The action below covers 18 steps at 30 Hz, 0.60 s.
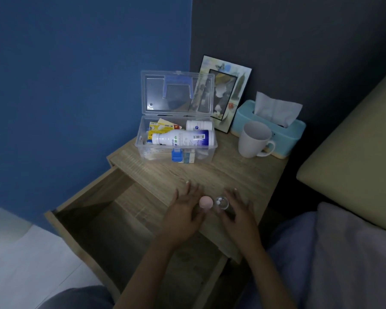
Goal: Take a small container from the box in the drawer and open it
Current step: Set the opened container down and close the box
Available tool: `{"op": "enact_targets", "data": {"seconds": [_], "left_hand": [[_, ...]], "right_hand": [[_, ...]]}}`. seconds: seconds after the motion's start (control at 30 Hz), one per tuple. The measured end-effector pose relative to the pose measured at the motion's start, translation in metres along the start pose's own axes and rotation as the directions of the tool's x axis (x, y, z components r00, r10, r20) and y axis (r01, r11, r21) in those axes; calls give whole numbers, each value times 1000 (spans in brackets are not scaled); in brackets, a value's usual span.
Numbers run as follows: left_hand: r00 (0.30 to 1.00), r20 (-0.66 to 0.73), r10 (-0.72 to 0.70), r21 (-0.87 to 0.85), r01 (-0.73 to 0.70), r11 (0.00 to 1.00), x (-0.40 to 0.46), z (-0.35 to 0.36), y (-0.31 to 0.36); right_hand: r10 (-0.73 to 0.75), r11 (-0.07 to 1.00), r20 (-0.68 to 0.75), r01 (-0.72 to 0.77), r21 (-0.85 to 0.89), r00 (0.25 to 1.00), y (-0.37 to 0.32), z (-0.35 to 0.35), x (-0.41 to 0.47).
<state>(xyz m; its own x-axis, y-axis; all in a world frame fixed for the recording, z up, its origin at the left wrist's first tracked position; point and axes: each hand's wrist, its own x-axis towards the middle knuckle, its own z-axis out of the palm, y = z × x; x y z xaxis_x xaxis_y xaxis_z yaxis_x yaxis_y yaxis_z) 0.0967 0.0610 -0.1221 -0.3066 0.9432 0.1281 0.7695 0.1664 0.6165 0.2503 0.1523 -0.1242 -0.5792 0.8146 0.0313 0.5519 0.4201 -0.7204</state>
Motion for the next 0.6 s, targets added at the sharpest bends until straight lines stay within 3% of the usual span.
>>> {"op": "enact_targets", "data": {"seconds": [0.13, 0.23, 0.33, 0.47, 0.6], "left_hand": [[1000, -28, -7, 199, 12, 980, -4, -6, -13], [1000, -16, -17, 262, 20, 965, -4, -8, -13], [999, 26, -20, 302, 11, 953, -2, -6, -9], [996, 75, -38, 380, 6, 925, 0, -3, -5], [995, 88, -54, 411, 13, 912, 2, -3, -5]], "right_hand": [[137, 933, -219, -51, 356, 966, -16, -18, 15], [105, 950, -474, 53, 308, 874, -26, -47, 57], [82, 979, -597, 47, 198, 798, -26, -71, 103], [208, 978, -666, -145, 150, 717, -10, -80, 138], [425, 893, -550, -234, 385, 719, 2, -81, 156]]}}
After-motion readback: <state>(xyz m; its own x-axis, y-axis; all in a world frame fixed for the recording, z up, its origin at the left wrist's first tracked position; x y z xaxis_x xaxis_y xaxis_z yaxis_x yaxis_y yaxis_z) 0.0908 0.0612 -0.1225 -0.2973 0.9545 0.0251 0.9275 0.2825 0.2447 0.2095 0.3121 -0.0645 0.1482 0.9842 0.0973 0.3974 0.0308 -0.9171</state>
